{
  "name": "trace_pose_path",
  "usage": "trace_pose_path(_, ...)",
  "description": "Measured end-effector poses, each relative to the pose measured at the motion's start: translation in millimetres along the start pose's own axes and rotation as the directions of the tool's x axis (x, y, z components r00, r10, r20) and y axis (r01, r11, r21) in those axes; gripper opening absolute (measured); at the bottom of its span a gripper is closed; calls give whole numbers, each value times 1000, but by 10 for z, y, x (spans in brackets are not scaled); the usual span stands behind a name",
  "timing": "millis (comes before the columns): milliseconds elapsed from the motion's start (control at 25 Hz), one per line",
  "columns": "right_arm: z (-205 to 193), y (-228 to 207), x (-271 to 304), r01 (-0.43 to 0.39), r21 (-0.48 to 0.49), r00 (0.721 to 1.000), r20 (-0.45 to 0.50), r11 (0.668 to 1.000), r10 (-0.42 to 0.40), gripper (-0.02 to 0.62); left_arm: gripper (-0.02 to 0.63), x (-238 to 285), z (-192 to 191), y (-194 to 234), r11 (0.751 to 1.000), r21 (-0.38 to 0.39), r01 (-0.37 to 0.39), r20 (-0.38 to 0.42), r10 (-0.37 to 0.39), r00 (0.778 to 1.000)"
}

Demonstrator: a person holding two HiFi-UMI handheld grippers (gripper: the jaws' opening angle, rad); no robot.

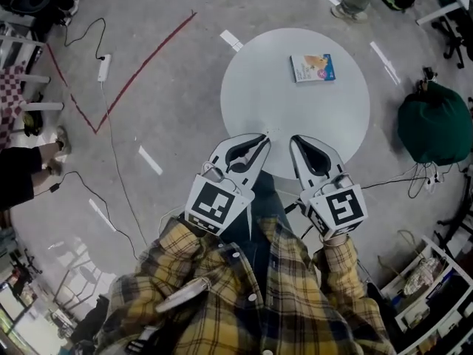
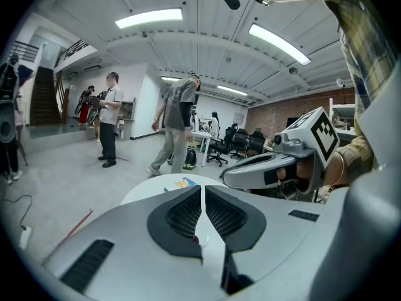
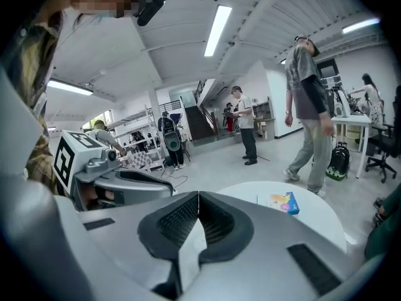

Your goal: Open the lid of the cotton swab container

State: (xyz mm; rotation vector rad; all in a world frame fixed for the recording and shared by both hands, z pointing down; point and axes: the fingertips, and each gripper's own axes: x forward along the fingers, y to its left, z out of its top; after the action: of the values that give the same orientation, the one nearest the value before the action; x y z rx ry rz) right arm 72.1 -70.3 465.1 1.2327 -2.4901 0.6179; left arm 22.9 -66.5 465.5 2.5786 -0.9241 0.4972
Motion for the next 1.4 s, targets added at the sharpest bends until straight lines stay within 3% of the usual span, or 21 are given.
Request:
trace_pose_path(640,-462,-167,174,24,74,998,-57,997,-20,17,41,184,-672,38,997,31,75,15,-76,997)
trace_pose_path(1040,-579,-155,66,32,89,998,-53,996,-28,17,268,396,-1217,-6,974,162,159,-146,-136,980)
trace_pose_path(1240,-642,-156,2,32,98,998,-54,995,-27,17,311,568,-1393,32,969,191,158,-194,-120,974)
trace_pose_path(1400,-702,-177,-22,42,114,998,-55,993,-36,17,319,700,-1515,20,956,214,201,-214,-155,964)
